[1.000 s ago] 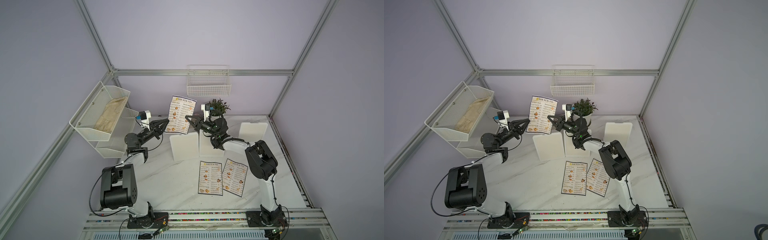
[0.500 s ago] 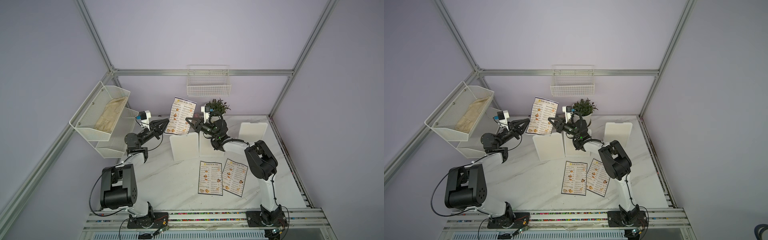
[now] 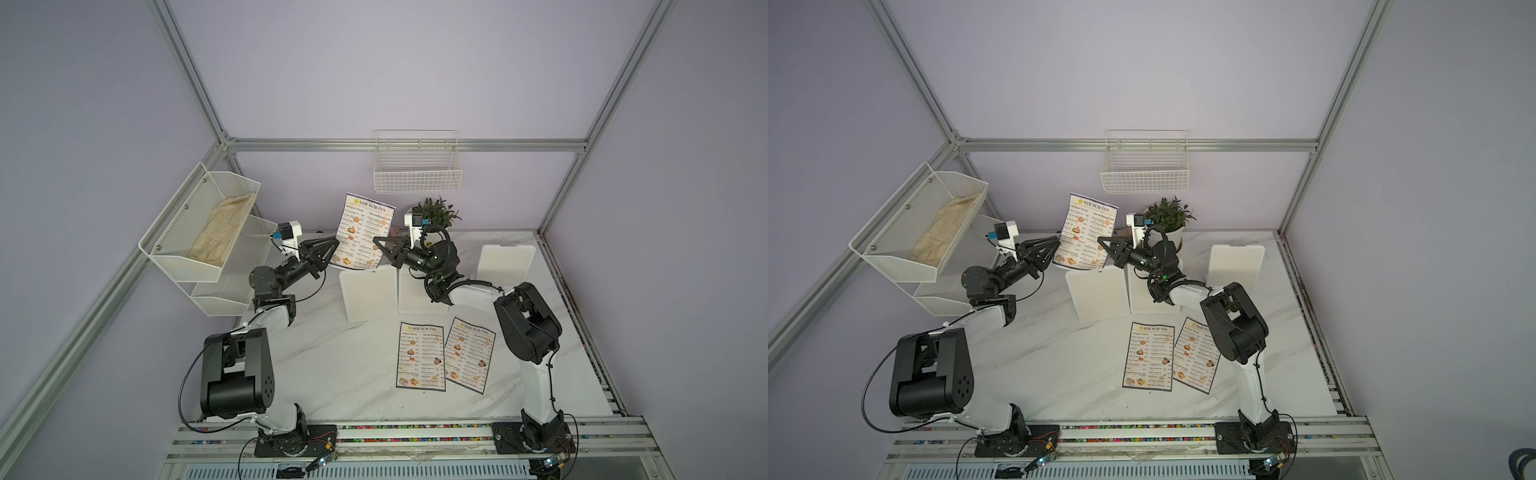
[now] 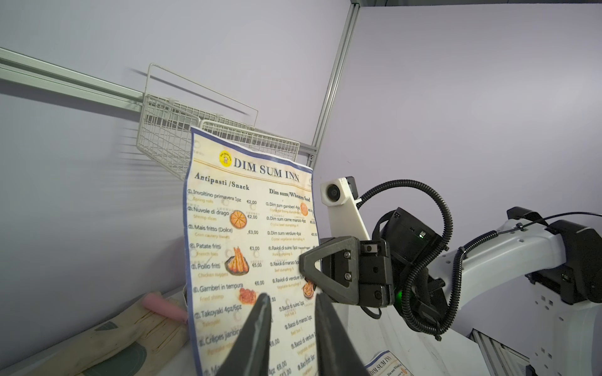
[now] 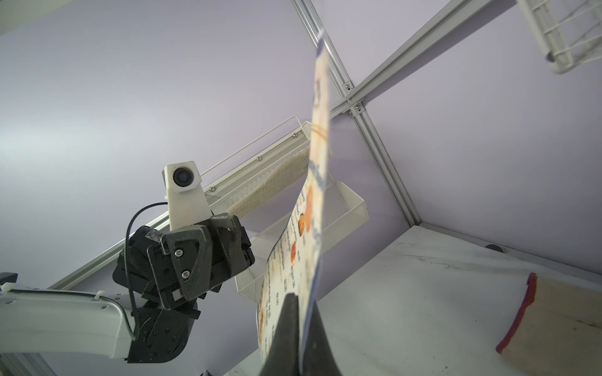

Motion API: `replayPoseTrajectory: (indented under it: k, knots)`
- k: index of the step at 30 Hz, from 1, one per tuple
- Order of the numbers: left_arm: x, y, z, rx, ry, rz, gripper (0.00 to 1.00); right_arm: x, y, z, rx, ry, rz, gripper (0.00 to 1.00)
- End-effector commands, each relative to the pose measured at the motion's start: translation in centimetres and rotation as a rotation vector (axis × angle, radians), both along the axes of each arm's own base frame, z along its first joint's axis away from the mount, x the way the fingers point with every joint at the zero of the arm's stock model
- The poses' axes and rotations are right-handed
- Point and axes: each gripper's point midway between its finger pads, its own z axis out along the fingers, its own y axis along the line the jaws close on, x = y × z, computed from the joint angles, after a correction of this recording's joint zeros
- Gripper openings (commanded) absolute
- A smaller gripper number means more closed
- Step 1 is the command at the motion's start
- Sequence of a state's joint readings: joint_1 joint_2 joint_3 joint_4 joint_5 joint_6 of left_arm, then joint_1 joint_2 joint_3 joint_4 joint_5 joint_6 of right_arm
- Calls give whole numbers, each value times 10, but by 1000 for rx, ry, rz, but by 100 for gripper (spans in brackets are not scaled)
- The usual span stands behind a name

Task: Insert the menus into the narrow rack
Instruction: Insert the menu into the narrow rack.

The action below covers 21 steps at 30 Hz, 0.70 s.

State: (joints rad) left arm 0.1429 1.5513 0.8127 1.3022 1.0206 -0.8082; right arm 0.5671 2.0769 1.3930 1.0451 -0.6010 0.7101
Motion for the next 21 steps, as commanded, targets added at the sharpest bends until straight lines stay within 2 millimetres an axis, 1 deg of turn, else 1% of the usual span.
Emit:
replayPoseTrajectory:
  k: [1, 4, 8, 9, 10, 11, 16, 21]
  knots:
    - [-11, 1, 3, 1, -36, 18, 31, -9, -5, 18, 8, -57, 13, 0]
    - [-17, 2, 3, -10, -41, 44, 39, -7, -8, 15, -2, -58, 3, 0]
    - [-27, 4, 0, -23, -33, 69, 45, -2, -12, 12, -16, -56, -5, 0]
    - [-29, 4, -3, -26, -28, 78, 46, -1, -14, 13, -19, -57, -9, 0]
    - [-36, 5, 1, -27, -43, 88, 47, -1, -15, 12, -23, -58, -12, 0]
    - [-38, 5, 0, -29, -41, 98, 47, 1, -16, 12, -26, -58, -17, 0]
    - [-35, 10, -19, -2, 86, 189, 47, 8, -21, 9, -41, -50, -40, 0]
    - [-50, 12, -33, 6, 115, 244, 49, 12, -20, 7, -62, -48, -55, 0]
